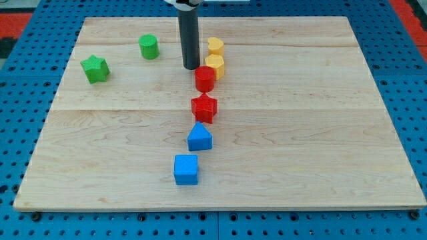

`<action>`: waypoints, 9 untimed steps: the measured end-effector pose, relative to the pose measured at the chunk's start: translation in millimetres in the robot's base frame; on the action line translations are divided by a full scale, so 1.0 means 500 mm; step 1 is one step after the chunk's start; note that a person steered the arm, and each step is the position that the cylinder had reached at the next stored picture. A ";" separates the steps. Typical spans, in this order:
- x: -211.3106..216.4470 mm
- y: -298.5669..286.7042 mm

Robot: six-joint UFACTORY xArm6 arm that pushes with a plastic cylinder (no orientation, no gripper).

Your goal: Move the green star to the top left of the board

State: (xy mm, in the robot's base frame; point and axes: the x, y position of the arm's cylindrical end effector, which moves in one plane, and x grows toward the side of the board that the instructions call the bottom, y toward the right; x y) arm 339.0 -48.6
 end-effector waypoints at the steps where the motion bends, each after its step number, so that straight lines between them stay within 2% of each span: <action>1: 0.019 -0.008; 3: 0.088 -0.003; 4: 0.097 -0.012; 5: 0.136 -0.104; 6: 0.160 -0.261; 7: 0.115 -0.402; 8: 0.055 -0.388; 9: 0.036 -0.270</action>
State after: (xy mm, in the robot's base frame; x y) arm 357.3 -183.7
